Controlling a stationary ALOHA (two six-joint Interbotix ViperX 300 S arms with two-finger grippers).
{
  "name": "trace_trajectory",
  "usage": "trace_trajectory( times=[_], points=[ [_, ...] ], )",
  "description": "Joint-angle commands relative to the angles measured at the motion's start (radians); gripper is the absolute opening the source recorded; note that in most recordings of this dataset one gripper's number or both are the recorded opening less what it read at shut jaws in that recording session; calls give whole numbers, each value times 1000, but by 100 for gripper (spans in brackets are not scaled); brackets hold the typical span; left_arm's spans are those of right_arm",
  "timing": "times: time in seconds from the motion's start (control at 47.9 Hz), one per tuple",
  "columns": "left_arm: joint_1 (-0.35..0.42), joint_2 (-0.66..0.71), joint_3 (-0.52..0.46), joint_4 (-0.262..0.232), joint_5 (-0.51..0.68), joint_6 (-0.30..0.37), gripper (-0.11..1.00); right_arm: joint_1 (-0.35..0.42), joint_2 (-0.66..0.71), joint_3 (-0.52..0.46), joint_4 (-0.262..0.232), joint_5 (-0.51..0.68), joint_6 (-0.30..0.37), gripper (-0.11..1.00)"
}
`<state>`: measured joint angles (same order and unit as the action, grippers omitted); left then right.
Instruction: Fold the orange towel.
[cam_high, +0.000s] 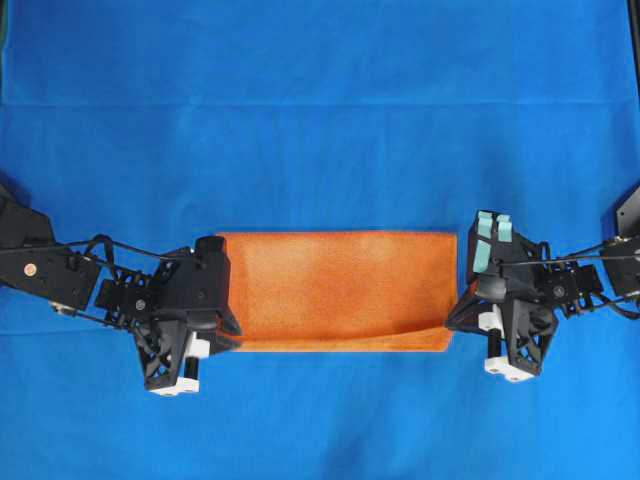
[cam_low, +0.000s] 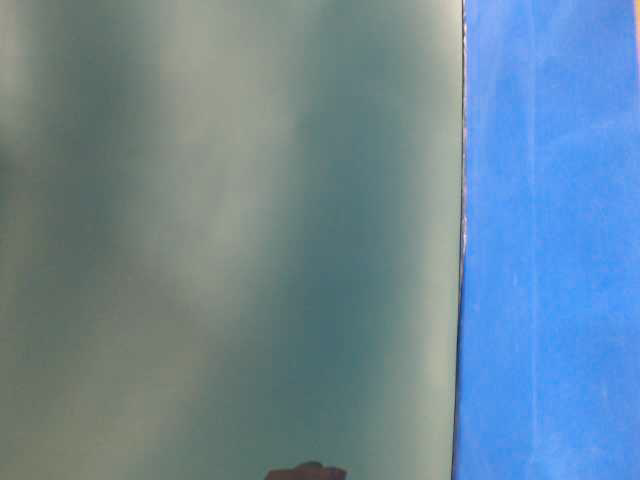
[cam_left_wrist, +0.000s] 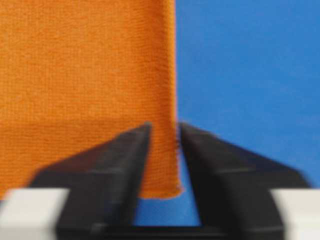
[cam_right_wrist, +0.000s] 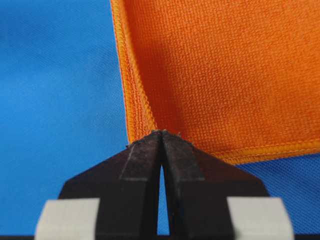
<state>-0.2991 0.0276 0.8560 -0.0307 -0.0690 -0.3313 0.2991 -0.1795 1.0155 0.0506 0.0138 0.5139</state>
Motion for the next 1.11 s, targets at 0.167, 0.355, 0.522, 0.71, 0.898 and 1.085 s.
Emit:
trace_trajectory(
  times=[0.167,0.355,0.522,0.71,0.898,1.085],
  points=[
    [8,-28,-18,2,15,9,71,5,-11,-25,0,3,17,48],
    [28,-109,-17,2,98,17,66,-2,-64,-35,-35,69,9,63],
    [106,-175,-2,8,144,28,66,-72,-127,-34,-106,126,9,63],
    [209,-190,15,6,144,124,66,-221,-152,-26,-187,158,9,63],
    [258,-192,20,6,144,186,66,-279,-149,-29,-224,178,9,63],
    [272,-167,20,6,140,189,66,-293,-118,-28,-232,169,9,63]
  ],
)
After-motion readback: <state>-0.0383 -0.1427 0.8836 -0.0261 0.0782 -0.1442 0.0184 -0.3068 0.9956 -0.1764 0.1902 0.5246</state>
